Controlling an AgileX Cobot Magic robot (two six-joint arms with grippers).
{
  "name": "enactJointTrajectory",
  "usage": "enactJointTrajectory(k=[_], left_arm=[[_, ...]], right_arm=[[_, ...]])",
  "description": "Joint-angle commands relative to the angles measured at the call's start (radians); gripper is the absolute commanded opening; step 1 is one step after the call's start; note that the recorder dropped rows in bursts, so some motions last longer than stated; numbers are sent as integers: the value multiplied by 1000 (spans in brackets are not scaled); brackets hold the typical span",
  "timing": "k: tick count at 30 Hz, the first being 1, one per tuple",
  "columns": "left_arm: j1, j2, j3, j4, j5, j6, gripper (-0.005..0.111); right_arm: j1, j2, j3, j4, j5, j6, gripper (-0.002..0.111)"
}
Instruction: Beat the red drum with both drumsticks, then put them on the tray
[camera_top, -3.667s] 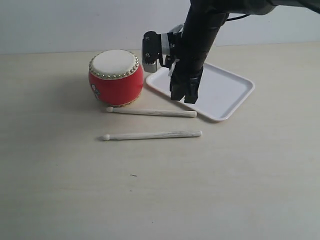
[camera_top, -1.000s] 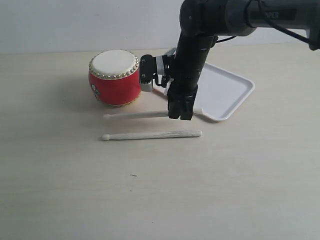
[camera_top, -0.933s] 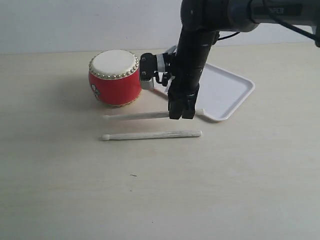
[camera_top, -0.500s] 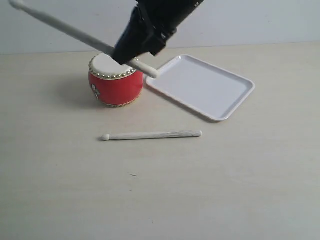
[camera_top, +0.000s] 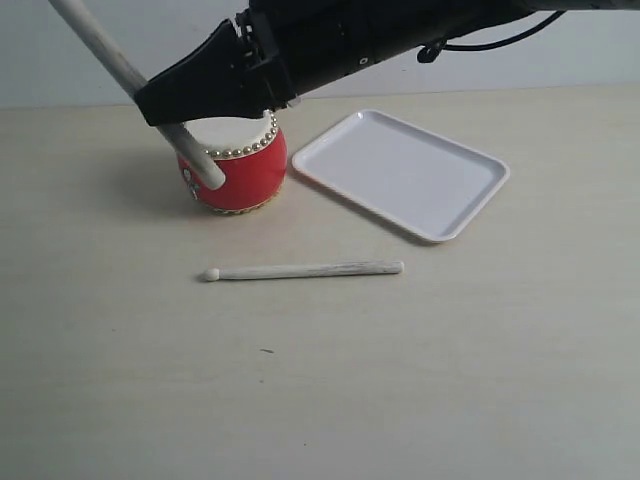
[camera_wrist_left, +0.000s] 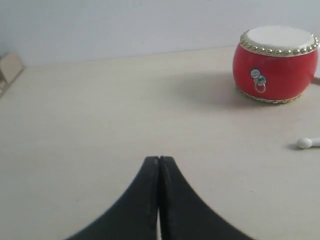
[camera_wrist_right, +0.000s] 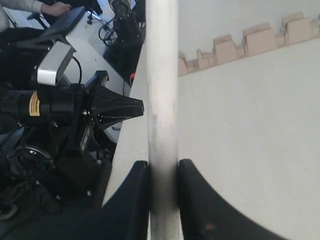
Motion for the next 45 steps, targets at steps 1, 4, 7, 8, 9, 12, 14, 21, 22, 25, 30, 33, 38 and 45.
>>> enactJointTrajectory(k=[1, 4, 7, 8, 9, 12, 14, 21, 22, 25, 30, 33, 38, 45], left_arm=[[1, -5, 3, -11, -228, 29, 0], [1, -5, 3, -22, -541, -28, 0], [-1, -5, 3, -22, -834, -303, 0], [-1, -5, 3, -22, -917, -366, 0], [-1, -5, 3, -13, -985, -400, 0], [-1, -5, 3, 33, -1106, -405, 0], [-1, -5, -7, 66, -1123, -405, 0], [0, 456, -399, 41, -841, -339, 0], [0, 516, -414, 80, -836, -363, 0], [0, 877, -470, 287, -924, -547, 0], [0, 1286, -664, 706, -1085, -814, 0], [0, 1419, -758, 853, -1129, -962, 0], [0, 1524, -838, 999, -1351, -1092, 0], [0, 1569, -906, 1156, -1518, -1175, 0]], right_arm=[[1, -5, 35, 111, -2, -97, 0], [1, -5, 35, 111, -2, -97, 0], [1, -5, 35, 104, -2, -97, 0], [1, -5, 35, 104, -2, -97, 0], [1, -5, 35, 101, -2, -97, 0], [1, -5, 35, 93, -2, -97, 0], [1, -5, 35, 93, -2, -97, 0], [1, -5, 35, 95, -2, -106, 0], [1, -5, 35, 95, -2, -107, 0], [1, -5, 35, 99, -2, -141, 0], [-29, 1, 35, 97, -94, -133, 0], [-108, 15, 35, 131, -94, -105, 0], [-197, 65, 35, 173, -96, -84, 0], [-207, 113, 35, 209, -83, -80, 0]])
